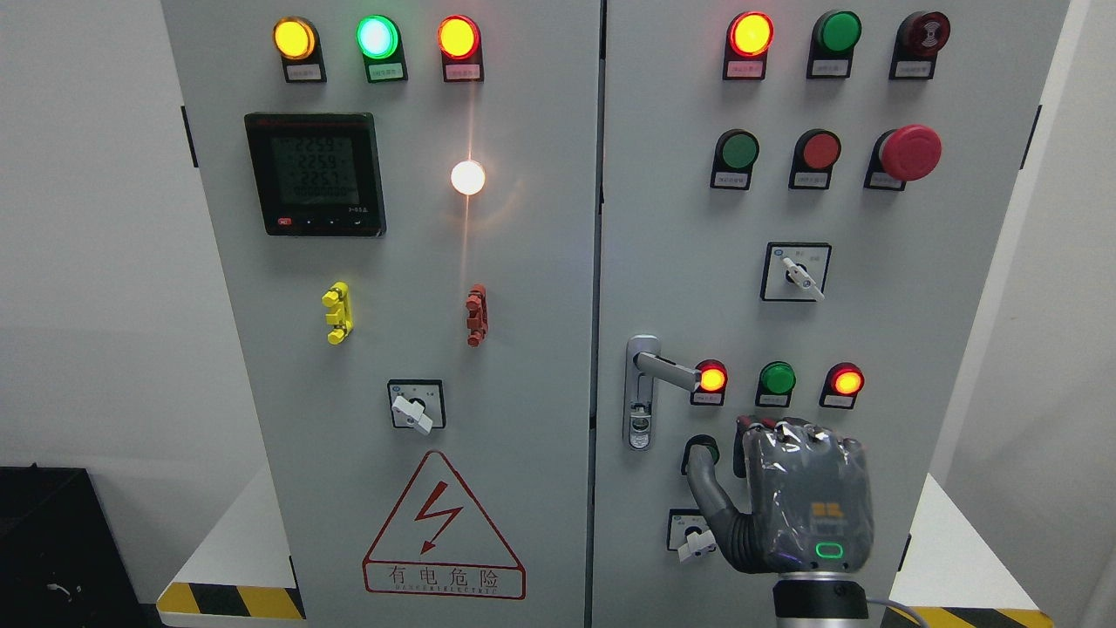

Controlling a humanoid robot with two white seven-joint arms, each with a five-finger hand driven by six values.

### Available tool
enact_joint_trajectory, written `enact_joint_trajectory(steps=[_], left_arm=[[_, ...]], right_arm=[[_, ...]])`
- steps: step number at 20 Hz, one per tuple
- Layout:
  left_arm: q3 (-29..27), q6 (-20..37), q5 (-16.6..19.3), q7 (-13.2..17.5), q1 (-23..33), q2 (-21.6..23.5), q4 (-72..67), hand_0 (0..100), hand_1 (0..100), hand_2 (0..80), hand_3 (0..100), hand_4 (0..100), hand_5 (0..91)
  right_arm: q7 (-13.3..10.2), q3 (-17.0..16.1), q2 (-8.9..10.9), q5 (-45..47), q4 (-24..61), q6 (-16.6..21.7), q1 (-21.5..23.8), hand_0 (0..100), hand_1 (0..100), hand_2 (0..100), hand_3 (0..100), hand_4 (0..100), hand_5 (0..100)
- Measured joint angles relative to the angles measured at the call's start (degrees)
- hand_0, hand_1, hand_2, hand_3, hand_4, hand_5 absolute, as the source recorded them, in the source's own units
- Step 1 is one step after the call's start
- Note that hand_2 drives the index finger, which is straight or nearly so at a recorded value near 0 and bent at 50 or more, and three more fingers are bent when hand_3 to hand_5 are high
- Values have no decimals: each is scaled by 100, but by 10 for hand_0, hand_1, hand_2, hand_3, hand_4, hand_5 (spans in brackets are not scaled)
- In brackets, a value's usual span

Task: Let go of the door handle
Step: 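Open the right hand fingers to let go of the handle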

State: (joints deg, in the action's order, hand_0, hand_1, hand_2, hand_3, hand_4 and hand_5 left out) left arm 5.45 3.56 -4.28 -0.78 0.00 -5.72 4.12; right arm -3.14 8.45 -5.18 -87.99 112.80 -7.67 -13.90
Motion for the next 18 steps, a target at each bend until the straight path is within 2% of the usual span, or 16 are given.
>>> enact_joint_trajectory(steps=[3, 7, 9, 13, 18], left_arm=[[0, 0, 2, 0, 0, 0, 1, 120, 556, 0, 0, 0, 0], [0, 0, 3, 0, 0, 0, 1, 120, 556, 0, 0, 0, 0], [0, 0, 2, 0, 0, 0, 1, 120, 556, 0, 0, 0, 0], [0, 0, 2, 0, 0, 0, 1, 120, 556, 0, 0, 0, 0], [0, 0, 0, 0, 0, 0, 1, 120, 556, 0, 0, 0, 0]], right_arm=[[-133, -322, 16, 201, 168, 755, 226, 519, 374, 425, 631, 707, 658], [-268, -840, 29, 688, 321, 1817, 413, 524, 359, 282, 418, 485, 480], [-280, -1098, 35, 930, 384, 2131, 471, 530, 358, 241, 337, 400, 429], [-301, -1472, 42, 1396, 477, 2417, 523, 541, 346, 187, 211, 264, 303], [-387, -1742, 43, 1723, 558, 2565, 508, 563, 305, 137, 134, 150, 154]])
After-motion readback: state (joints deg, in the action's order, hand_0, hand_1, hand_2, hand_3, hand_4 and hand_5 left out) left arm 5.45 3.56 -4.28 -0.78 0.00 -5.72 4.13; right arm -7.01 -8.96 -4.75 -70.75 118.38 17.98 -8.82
